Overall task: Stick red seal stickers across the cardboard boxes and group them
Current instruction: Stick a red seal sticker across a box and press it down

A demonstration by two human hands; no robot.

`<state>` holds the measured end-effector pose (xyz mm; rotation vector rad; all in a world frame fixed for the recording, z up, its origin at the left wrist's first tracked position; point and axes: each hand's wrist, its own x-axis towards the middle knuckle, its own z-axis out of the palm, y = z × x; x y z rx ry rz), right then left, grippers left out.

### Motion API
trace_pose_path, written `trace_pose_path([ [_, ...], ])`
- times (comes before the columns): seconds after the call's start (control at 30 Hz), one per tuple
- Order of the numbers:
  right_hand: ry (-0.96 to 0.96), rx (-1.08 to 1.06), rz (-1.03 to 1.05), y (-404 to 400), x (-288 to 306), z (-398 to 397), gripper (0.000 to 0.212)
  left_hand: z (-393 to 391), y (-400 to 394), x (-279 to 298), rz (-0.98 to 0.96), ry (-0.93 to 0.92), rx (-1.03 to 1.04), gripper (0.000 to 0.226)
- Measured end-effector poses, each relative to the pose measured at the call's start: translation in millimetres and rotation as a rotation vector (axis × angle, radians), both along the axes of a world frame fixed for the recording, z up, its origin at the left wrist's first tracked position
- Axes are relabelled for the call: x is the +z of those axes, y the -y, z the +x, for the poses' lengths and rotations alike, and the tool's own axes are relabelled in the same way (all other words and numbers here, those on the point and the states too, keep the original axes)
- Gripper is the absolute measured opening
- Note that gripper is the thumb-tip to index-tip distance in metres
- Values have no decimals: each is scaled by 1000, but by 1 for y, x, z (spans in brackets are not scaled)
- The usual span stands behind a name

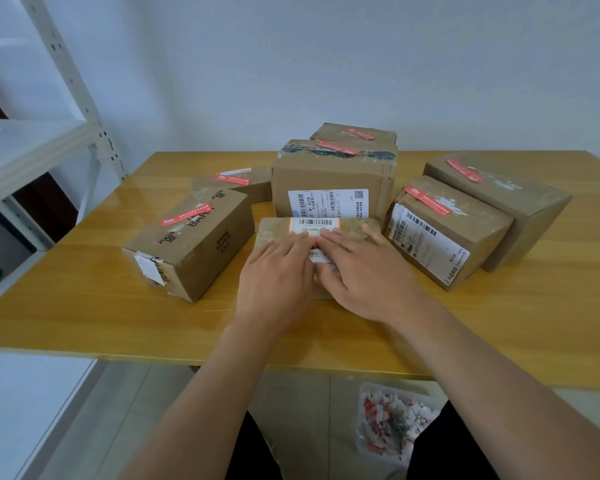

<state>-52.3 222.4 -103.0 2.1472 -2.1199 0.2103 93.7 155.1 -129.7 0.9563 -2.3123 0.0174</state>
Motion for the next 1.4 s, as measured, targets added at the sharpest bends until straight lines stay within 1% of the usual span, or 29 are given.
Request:
trace_pose_path([
  [0.13,13,-35,-21,-3,-1,-1,78,-1,-2,1,2,1,27,35],
  [0.3,46,-82,-70,-7,-4,0,68,-1,-5,0,-20,50,73,36],
  [0.43,88,-114,-74,-7,-6,3,64,-3,-5,0,-12,83,94,42],
  [0.6,130,-142,-81,-5,-7,3,66,-3,-6,1,38,97,151,55],
  [0.7,114,-145,-76,-6,-7,3,66,-4,-8,1,4,101,151,50],
  [0.8,78,-127,-73,-7,-7,4,64,-2,-8,-2,-51,112,101,43],
  [0.87,83,-125,-67,-6,-6,4,65,-2,-6,-4,-59,107,107,43],
  [1.03,113,-144,-76,-5,-8,0,65,-7,-10,-6,-12,76,163,55],
  [1.13,130,-157,-83,-4,-10,-2,62,-8,-10,-3,80,103,198,62],
  [1.2,147,-164,-81,-4,-11,-3,66,-8,-7,-1,131,111,205,62],
  [1.27,145,-161,-108,-4,-12,-2,74,-7,-6,-1,150,120,204,61],
  [1.3,132,-150,-128,-5,-12,-3,75,-7,-6,0,146,129,195,60],
  [1.4,83,-110,-146,-6,-11,-3,65,-7,-9,2,101,163,189,58],
])
